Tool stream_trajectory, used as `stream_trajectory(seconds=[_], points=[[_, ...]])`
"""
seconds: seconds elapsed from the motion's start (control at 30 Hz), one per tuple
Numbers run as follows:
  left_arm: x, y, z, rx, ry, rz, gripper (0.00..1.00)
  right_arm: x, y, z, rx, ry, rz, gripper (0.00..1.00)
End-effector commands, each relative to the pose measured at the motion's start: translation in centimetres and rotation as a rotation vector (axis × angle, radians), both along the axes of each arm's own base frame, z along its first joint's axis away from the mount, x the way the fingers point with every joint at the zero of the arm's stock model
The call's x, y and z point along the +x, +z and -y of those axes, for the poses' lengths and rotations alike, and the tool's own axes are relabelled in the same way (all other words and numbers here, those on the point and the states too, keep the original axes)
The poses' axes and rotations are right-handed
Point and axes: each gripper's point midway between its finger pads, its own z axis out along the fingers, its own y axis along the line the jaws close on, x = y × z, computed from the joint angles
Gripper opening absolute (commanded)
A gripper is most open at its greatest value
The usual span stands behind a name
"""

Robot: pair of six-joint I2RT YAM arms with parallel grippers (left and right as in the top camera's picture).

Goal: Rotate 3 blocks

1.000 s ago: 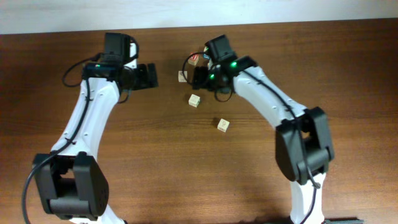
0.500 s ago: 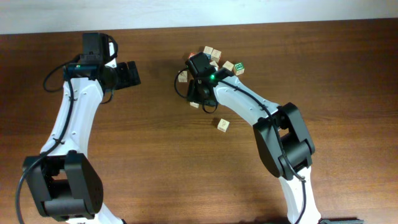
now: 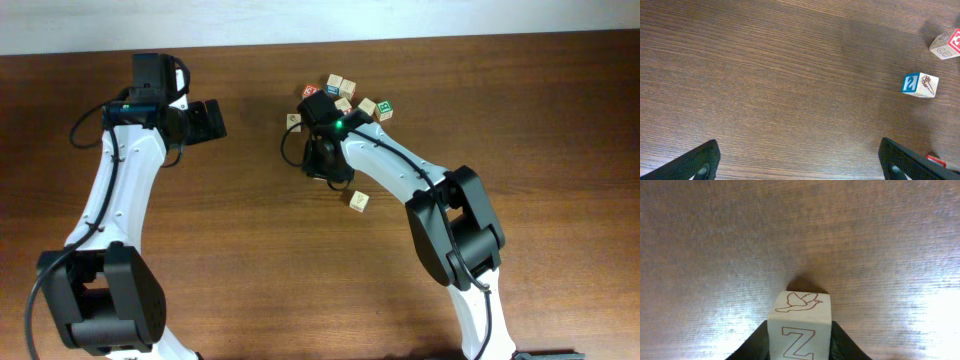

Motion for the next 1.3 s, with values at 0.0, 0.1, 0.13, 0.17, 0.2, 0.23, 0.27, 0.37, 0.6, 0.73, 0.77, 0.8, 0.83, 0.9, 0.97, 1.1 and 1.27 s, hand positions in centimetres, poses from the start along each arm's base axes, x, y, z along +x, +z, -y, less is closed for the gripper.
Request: stream_trajectory(seconds=[0.0,0.1,0.13,0.17,0.2,0.23,0.27,0.37,0.6,0.73,0.77,0.8,0.83,0.9,0.97,1.1,1.27], points=[[0.4,0.2,0.0,-0.001,0.009,0.006,1.00,-2.4,-0.9,-0.2,0.001,0.043,-0.097,0.28],[0.4,0.2,-0.1,-0.001,0.010,0.006,0.99,-3.7,-0.9,-0.4,0.020,0.090,-0.144,0.28],[0.4,0.2,0.0,-0.001,0.009,0.006,0.99,-4.1,-0.9,-0.5,0.025,0.095,-0.164,0.28],[0.4,0.2,0.0,-0.001,0.009,0.006,0.99,-4.6,-0.8,-0.4,0.028,0.100,-0.185,0.28],[0.4,0.2,0.0,-0.001,0.009,0.006,0.99,-5.2,-0.8,-0.4,0.032,0.116,-0.211,0.28],[0.4,0.2,0.0,-0.001,0.009,0.006,0.99,-5.7,-0.8,-0.2,0.029,0.123,-0.231,0.28],[0.4,0.2,-0.1,-0.001,0.010,0.005,0.99,-6.4,-0.8,0.1,0.015,0.122,-0.258,0.28],[0.3,0.2,0.0,-0.001,0.009,0.001,0.99,-8.2,-0.8,0.8,-0.022,0.125,-0.325,0.28],[0.2,0.1,0.0,-0.001,0.009,-0.001,0.99,-9.7,-0.9,-0.1,-0.066,0.184,-0.329,0.33],[0.2,0.1,0.0,-0.001,0.009,-0.001,0.99,-9.6,-0.8,-0.1,-0.064,0.182,-0.328,0.41],[0.2,0.1,0.0,-0.001,0.009,-0.001,0.99,-9.6,-0.8,-0.1,-0.063,0.183,-0.327,0.46],[0.2,0.1,0.0,-0.001,0.009,-0.001,0.99,-9.4,-0.7,-0.2,-0.061,0.184,-0.322,0.47],[0.2,0.1,0.0,-0.001,0.009,-0.001,0.99,-9.3,-0.5,-0.3,-0.057,0.195,-0.314,0.48],[0.2,0.1,0.0,-0.001,0.009,-0.001,0.99,-8.4,0.3,-0.6,-0.057,0.216,-0.280,0.52],[0.2,0.1,0.0,-0.001,0.009,-0.001,0.99,-7.2,1.7,-0.3,-0.092,0.216,-0.227,0.56],[0.3,0.1,0.0,-0.001,0.009,-0.001,0.99,-1.7,6.1,1.5,-0.190,0.242,-0.017,0.62],[0.3,0.1,0.0,-0.001,0.009,0.000,0.99,4.7,7.7,5.0,-0.248,0.230,0.174,0.63]])
